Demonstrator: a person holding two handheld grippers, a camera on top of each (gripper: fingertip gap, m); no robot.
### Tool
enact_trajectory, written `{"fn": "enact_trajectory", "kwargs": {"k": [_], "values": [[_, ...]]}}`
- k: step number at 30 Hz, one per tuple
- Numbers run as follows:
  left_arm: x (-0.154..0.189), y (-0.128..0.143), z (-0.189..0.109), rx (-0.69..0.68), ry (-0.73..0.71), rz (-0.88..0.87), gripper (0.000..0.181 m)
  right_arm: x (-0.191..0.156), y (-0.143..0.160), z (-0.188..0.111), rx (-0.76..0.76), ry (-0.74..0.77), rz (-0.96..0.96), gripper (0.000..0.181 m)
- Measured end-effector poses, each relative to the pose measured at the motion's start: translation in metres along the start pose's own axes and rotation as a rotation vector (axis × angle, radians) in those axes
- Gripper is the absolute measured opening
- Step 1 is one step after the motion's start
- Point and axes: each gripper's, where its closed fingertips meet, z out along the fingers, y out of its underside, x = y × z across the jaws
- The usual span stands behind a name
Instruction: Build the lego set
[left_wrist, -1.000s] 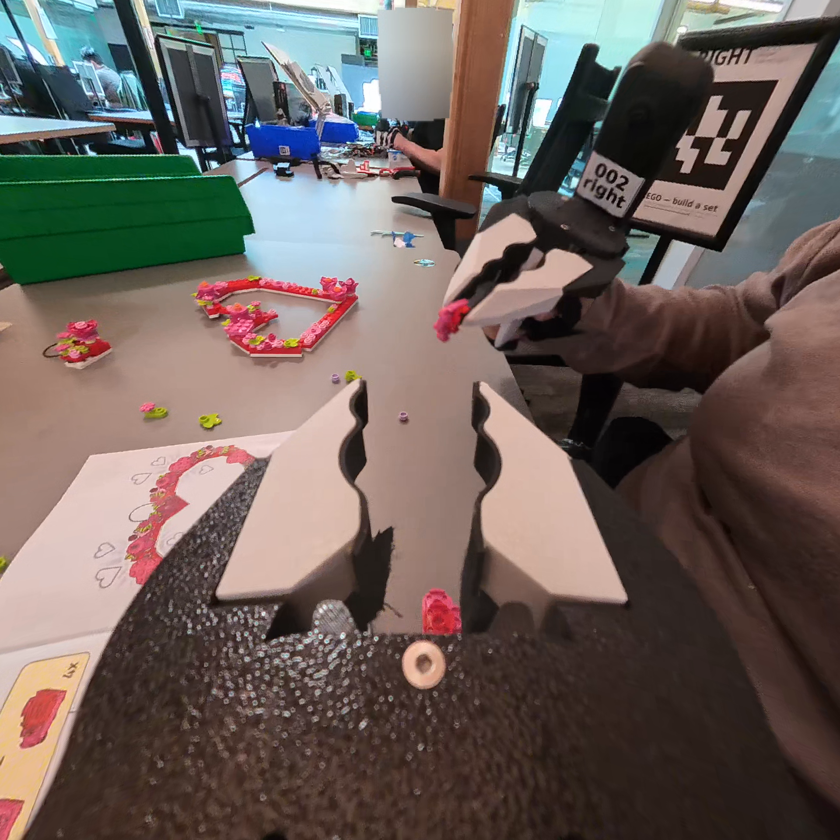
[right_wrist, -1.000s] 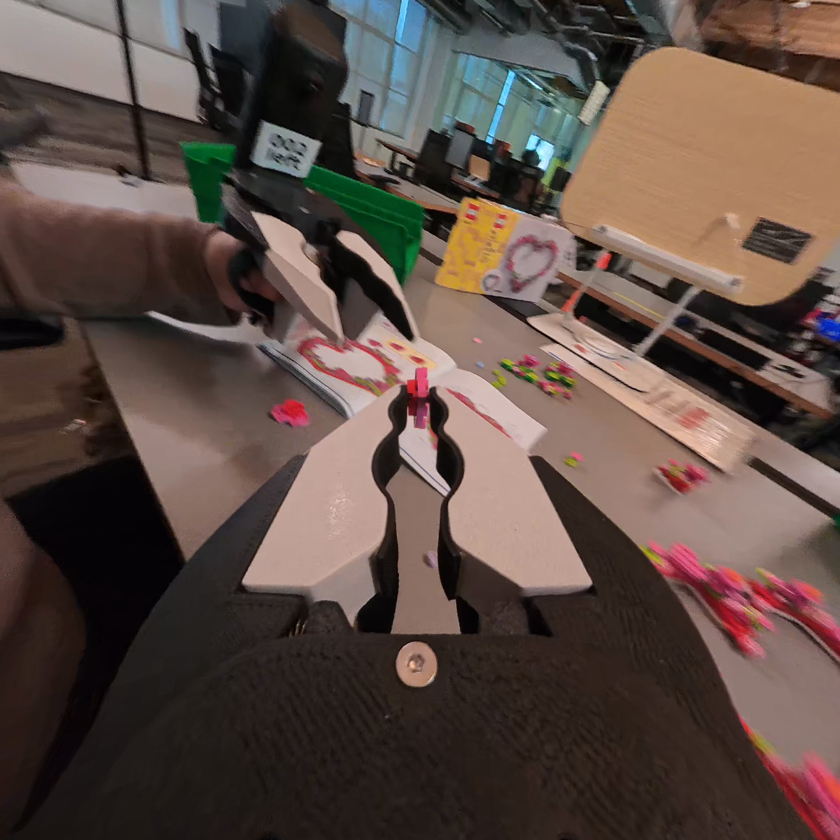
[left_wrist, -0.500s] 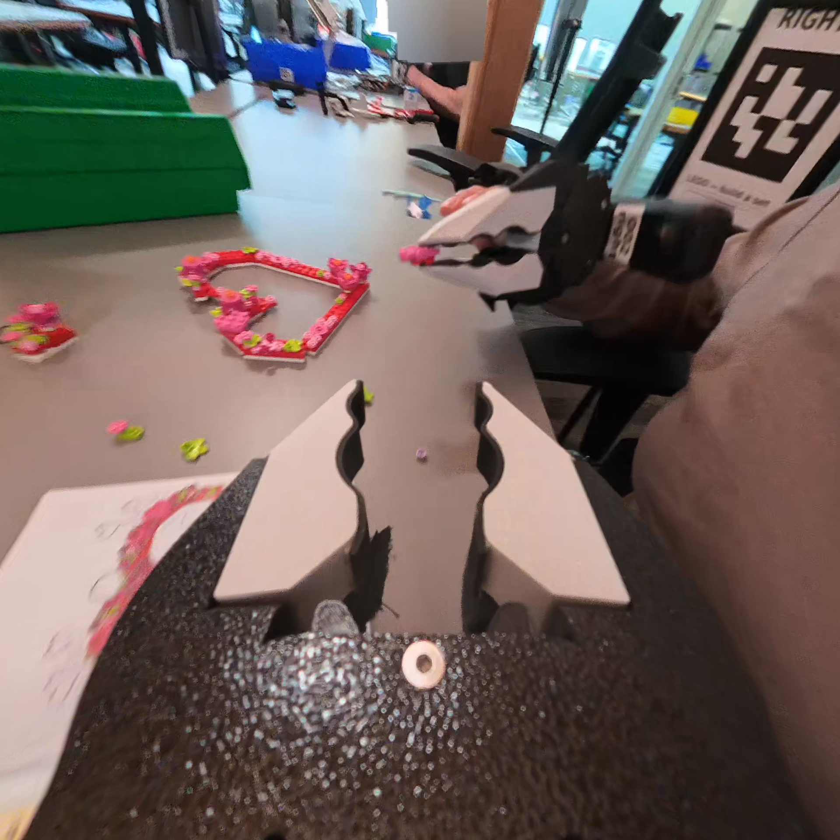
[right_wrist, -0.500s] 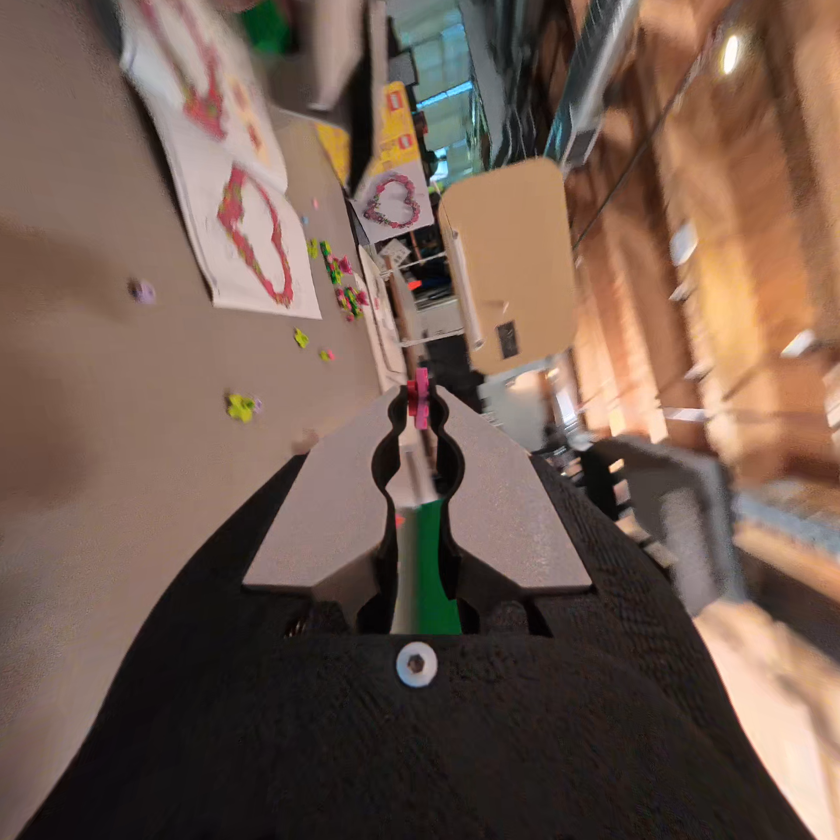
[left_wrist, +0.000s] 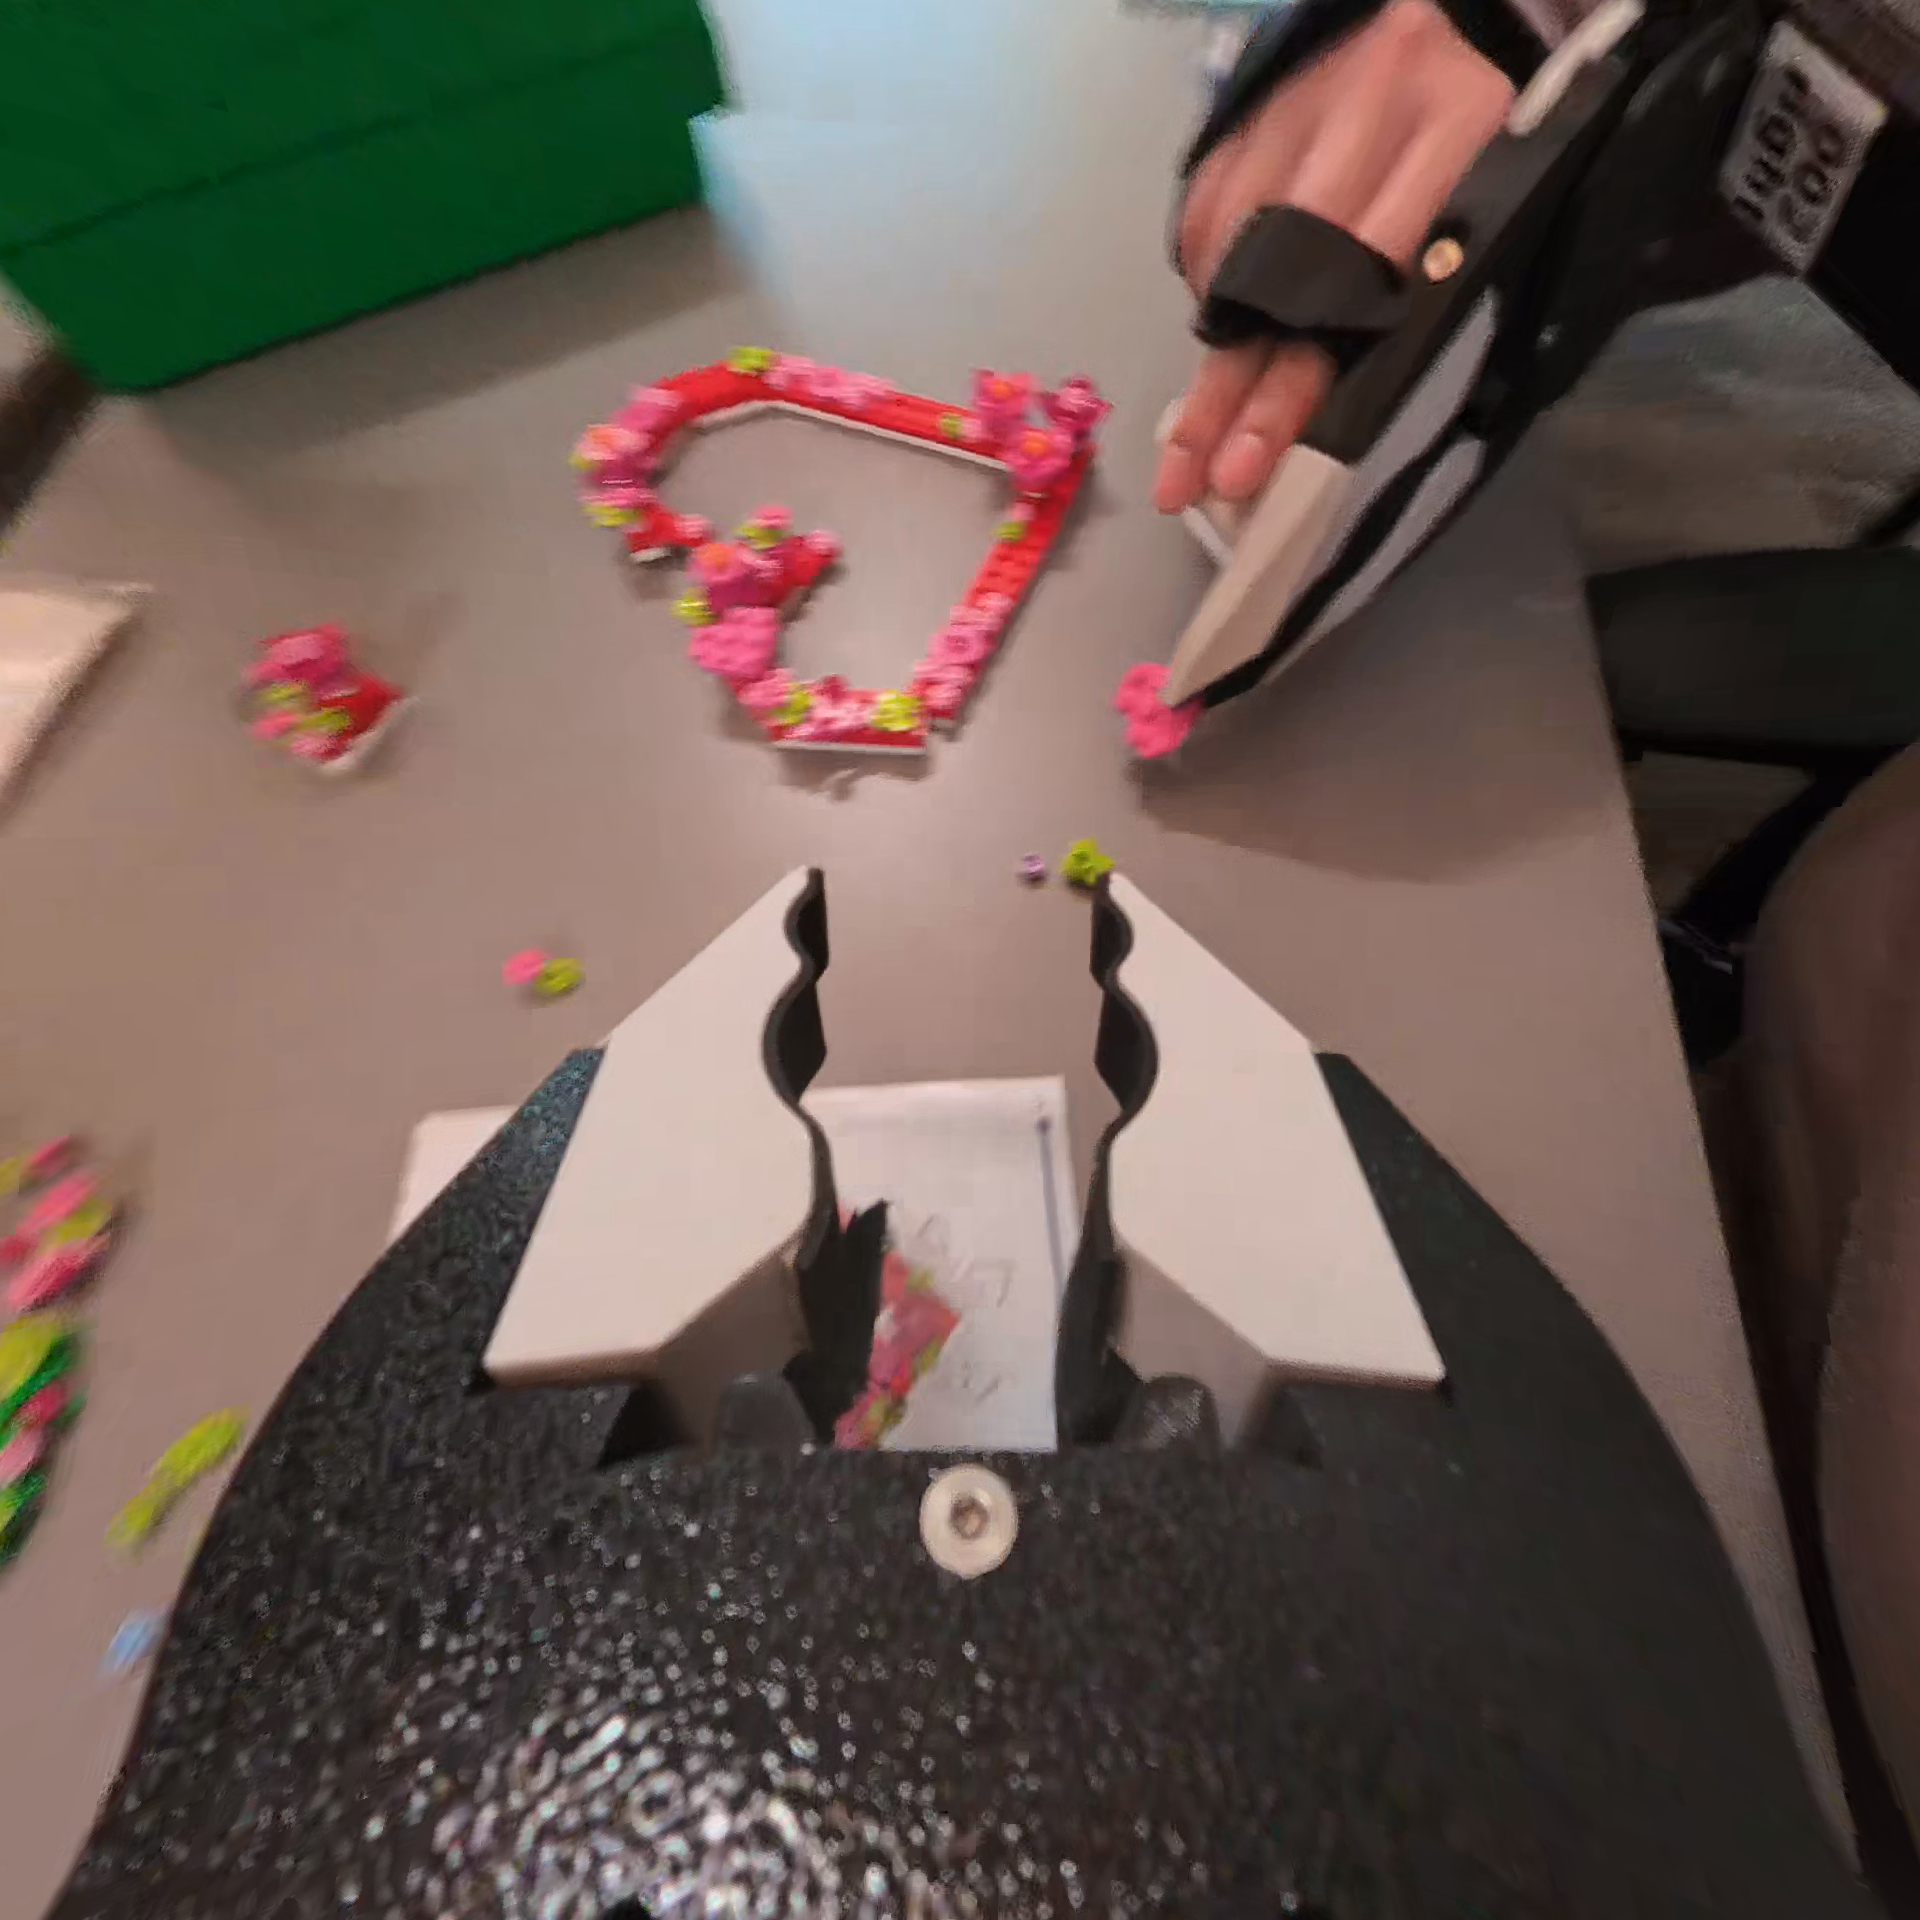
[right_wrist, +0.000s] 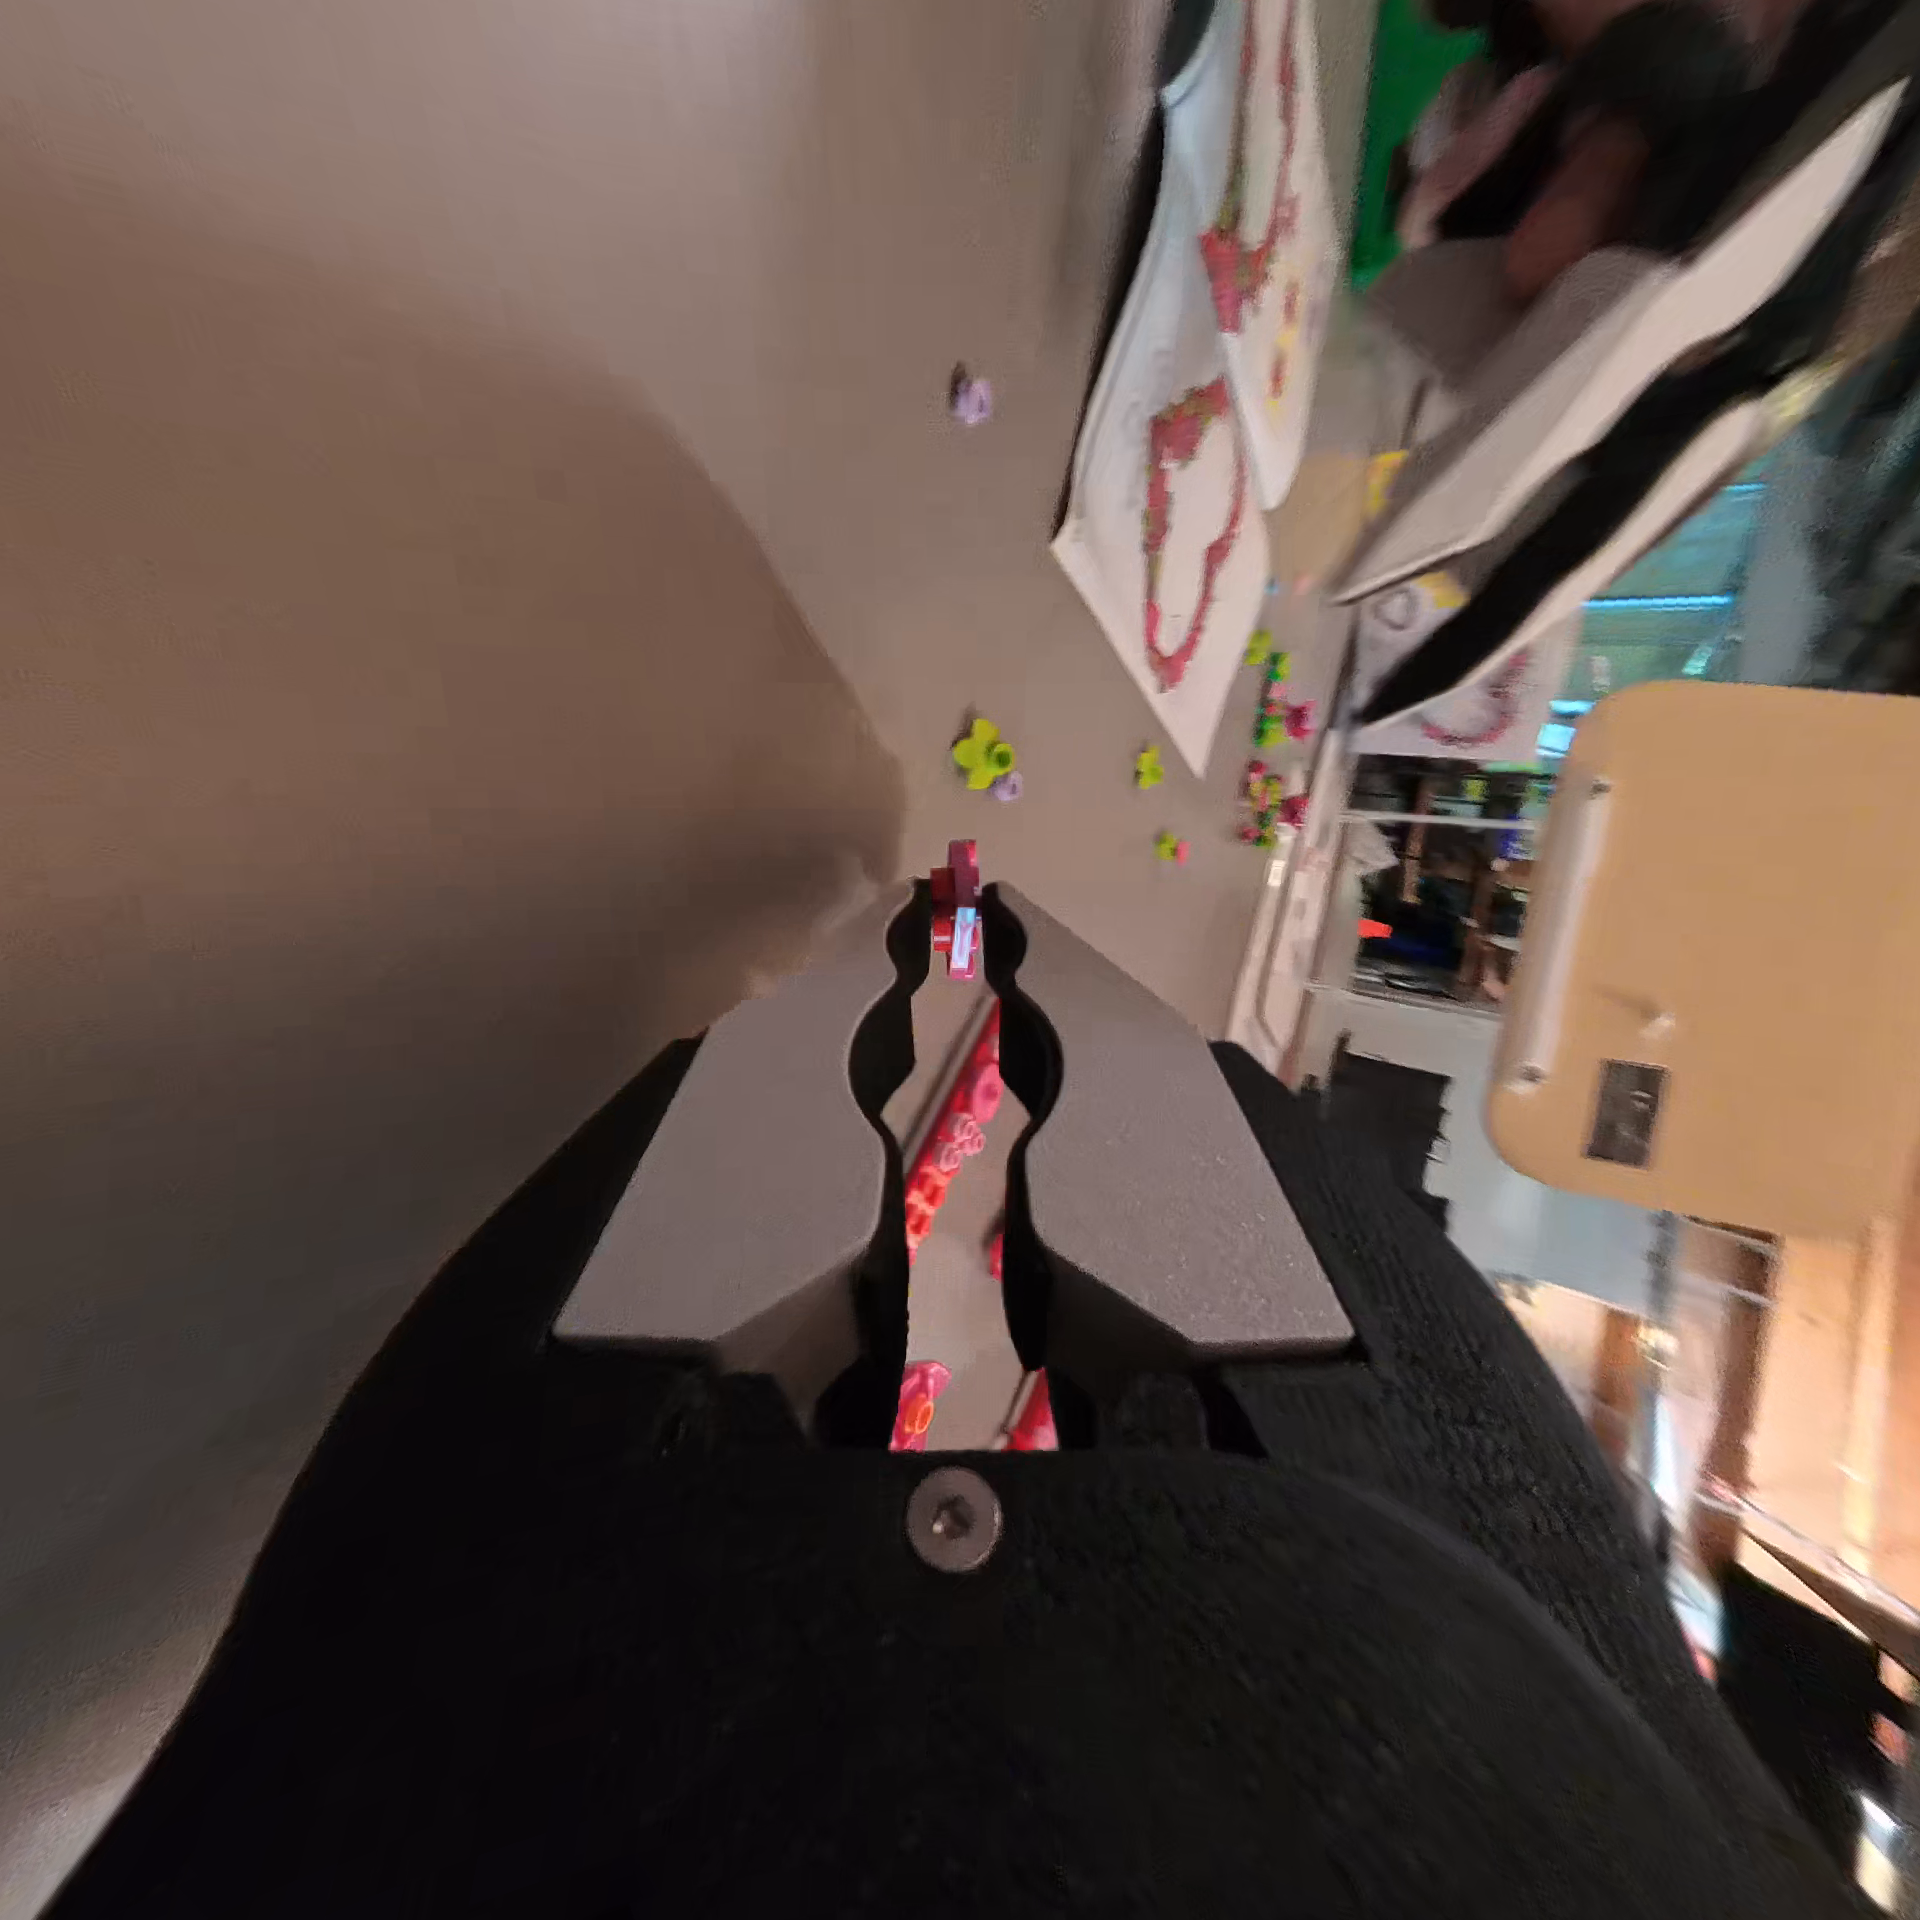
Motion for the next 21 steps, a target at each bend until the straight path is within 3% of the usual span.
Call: {"fn": "enact_trajectory", "kwargs": {"k": [1,5,8,15,21], "values": [[-0.012,-0.001,-0.016,0.025,-0.056,-0.028,0.048,-0.003,0.002,0.0,0.007,-0.04,0.008,0.007],[-0.039,0.003,-0.077,0.114,-0.22,-0.143,0.044,-0.017,0.003,0.001,0.045,-0.171,0.001,0.008],[-0.042,0.011,-0.103,0.108,-0.309,-0.159,0.045,-0.018,0.003,0.002,0.053,-0.19,-0.021,0.008],[-0.038,0.018,-0.122,0.091,-0.361,-0.145,0.046,-0.023,0.003,-0.009,0.018,-0.284,0.006,0.016],[-0.039,0.021,-0.134,0.115,-0.381,-0.146,0.047,-0.026,0.01,-0.026,-0.066,-0.273,0.183,0.029]]}}
